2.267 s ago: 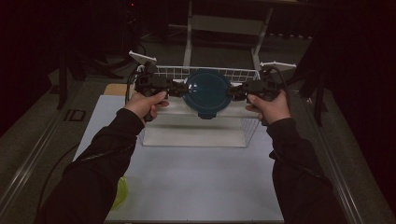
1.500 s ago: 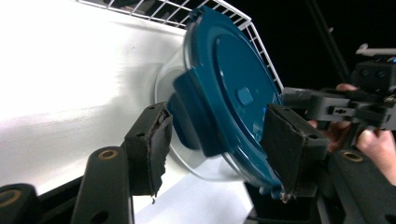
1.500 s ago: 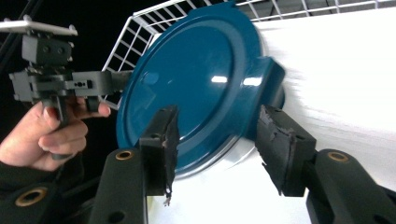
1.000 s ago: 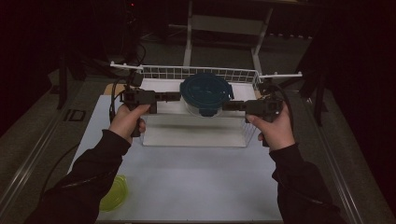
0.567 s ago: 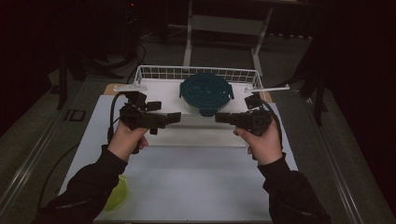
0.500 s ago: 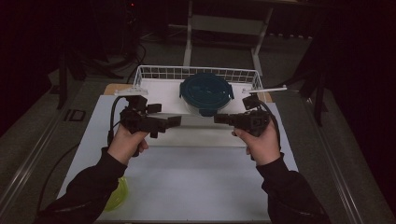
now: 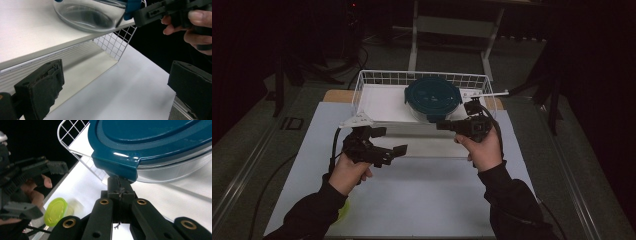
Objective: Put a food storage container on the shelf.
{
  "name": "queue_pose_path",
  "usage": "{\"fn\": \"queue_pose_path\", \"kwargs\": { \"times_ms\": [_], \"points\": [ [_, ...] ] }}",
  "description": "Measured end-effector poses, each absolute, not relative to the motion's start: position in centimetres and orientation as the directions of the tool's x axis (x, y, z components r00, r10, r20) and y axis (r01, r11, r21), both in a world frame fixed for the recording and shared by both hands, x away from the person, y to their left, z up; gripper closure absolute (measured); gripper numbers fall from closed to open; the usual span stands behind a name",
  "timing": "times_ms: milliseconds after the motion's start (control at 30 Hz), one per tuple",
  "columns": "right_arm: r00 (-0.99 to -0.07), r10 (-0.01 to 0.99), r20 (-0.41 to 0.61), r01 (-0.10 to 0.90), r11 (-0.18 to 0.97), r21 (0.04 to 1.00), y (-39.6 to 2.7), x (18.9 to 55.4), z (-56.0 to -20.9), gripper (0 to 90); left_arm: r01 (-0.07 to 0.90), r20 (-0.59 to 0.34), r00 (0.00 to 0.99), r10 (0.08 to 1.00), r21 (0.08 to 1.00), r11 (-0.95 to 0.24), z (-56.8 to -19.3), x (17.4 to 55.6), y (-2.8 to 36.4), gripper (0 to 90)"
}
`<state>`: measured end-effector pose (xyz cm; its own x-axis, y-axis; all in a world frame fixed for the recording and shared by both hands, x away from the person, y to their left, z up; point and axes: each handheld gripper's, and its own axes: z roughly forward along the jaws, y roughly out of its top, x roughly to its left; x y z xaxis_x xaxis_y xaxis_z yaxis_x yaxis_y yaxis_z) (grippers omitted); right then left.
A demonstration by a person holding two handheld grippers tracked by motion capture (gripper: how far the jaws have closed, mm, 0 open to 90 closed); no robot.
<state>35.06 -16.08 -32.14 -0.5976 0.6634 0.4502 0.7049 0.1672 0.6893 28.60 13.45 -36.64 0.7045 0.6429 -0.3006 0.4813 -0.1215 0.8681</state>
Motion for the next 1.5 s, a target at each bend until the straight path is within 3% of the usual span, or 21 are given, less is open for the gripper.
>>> {"fn": "queue_pose_path", "kwargs": {
  "times_ms": [1000, 1300, 1400, 1467, 1500],
  "points": [
    [-0.584, 0.673, 0.454, 0.714, 0.159, 0.682, -14.4, 37.6, -32.1, 87.9, 0.458, -0.250, 0.721, 0.646, 0.872, -0.174, -37.9, 27.9, 12.6, 0.1],
    [-0.649, 0.642, 0.408, 0.662, 0.212, 0.719, -14.3, 35.3, -32.2, 76.4, 0.443, -0.234, 0.727, 0.646, 0.878, -0.179, -37.5, 27.3, 13.1, 0.0],
    [-0.672, 0.630, 0.389, 0.634, 0.219, 0.741, -14.9, 34.4, -32.3, 67.8, 0.430, -0.234, 0.739, 0.632, 0.886, -0.175, -37.4, 27.0, 13.4, 0.1],
    [-0.686, 0.614, 0.391, 0.623, 0.219, 0.751, -15.2, 33.9, -32.6, 56.9, 0.416, -0.222, 0.750, 0.623, 0.891, -0.184, -37.4, 26.8, 13.5, 0.1],
    [-0.686, 0.614, 0.391, 0.623, 0.219, 0.751, -15.2, 33.9, -32.6, 56.9, 0.416, -0.222, 0.750, 0.623, 0.891, -0.184, -37.4, 26.8, 13.5, 0.1]
  ]
}}
